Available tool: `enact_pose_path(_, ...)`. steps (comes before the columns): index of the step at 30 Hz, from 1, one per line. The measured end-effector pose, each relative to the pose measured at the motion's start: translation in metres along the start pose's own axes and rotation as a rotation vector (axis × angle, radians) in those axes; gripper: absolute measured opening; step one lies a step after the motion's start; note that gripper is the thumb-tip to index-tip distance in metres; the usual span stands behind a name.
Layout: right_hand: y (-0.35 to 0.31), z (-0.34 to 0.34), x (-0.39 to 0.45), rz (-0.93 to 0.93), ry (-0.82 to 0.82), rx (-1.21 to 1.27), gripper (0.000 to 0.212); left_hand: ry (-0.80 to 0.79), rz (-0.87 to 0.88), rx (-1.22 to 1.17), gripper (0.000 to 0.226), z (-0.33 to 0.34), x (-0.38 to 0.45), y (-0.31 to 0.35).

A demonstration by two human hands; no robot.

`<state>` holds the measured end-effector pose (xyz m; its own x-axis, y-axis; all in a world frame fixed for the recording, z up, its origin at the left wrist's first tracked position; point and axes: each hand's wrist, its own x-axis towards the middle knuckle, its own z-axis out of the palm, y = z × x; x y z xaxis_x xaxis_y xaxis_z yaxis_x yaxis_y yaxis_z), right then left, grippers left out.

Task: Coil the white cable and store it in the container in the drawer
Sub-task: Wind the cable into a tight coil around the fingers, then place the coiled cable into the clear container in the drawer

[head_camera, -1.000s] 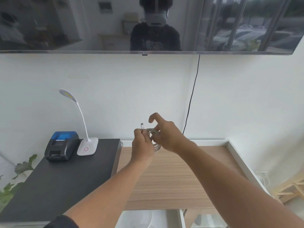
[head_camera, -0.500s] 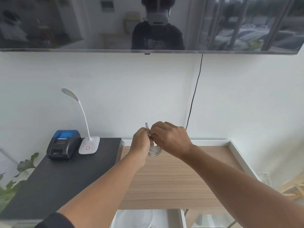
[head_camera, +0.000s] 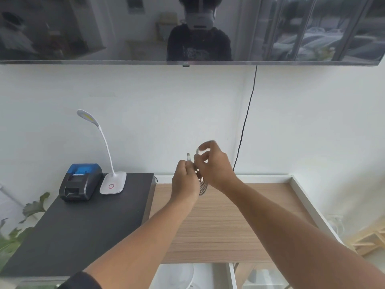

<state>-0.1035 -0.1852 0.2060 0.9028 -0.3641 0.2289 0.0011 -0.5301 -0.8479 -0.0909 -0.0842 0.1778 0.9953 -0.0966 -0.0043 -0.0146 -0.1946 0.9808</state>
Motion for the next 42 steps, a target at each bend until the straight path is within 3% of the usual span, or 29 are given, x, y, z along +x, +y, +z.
enact_pose_path(2, -0.002, -0.004, 0.003, 0.066, -0.037, 0.099, 0.018, 0.038, 0.046, 0.082, 0.035, 0.000, -0.001, -0.004)
enact_pose_path(4, 0.000, -0.005, 0.004, 0.089, -0.058, 0.086, 0.004, 0.050, 0.065, 0.125, 0.033, -0.001, -0.001, -0.006)
enact_pose_path(7, 0.005, -0.003, 0.003, 0.055, -0.114, -0.043, 0.021, 0.035, 0.050, 0.085, 0.020, -0.001, 0.000, -0.007)
enact_pose_path(14, 0.021, -0.009, -0.014, 0.048, -0.477, -0.096, 0.024, -0.059, 0.095, 0.112, 0.016, -0.011, -0.001, -0.021)
enact_pose_path(19, 0.053, 0.009, -0.050, 0.050, -0.471, -0.239, 0.021, -0.121, 0.160, 0.150, 0.032, -0.014, -0.027, -0.066)
enact_pose_path(22, 0.078, 0.025, -0.080, 0.104, -0.460, -0.237, 0.016, -0.129, 0.207, 0.221, 0.031, -0.013, -0.046, -0.103)
enact_pose_path(27, 0.131, 0.058, -0.141, 0.265, -0.528, -0.214, 0.024, -0.176, 0.017, 0.292, 0.017, -0.019, -0.089, -0.181)
enact_pose_path(30, 0.171, 0.084, -0.184, 0.368, -0.574, -0.215, 0.018, -0.268, -0.185, 0.304, 0.013, -0.027, -0.122, -0.228)
enact_pose_path(35, 0.225, 0.129, -0.246, 0.503, -0.607, -0.162, 0.018, -0.260, -0.534, 0.329, 0.025, -0.031, -0.156, -0.295)
enact_pose_path(39, 0.257, 0.156, -0.270, 0.594, -0.628, -0.170, 0.021, -0.267, -0.623, 0.351, 0.022, -0.026, -0.171, -0.332)
enact_pose_path(42, 0.272, 0.165, -0.274, 0.627, -0.640, -0.176, 0.027, -0.299, -0.576, 0.410, 0.018, -0.029, -0.175, -0.350)
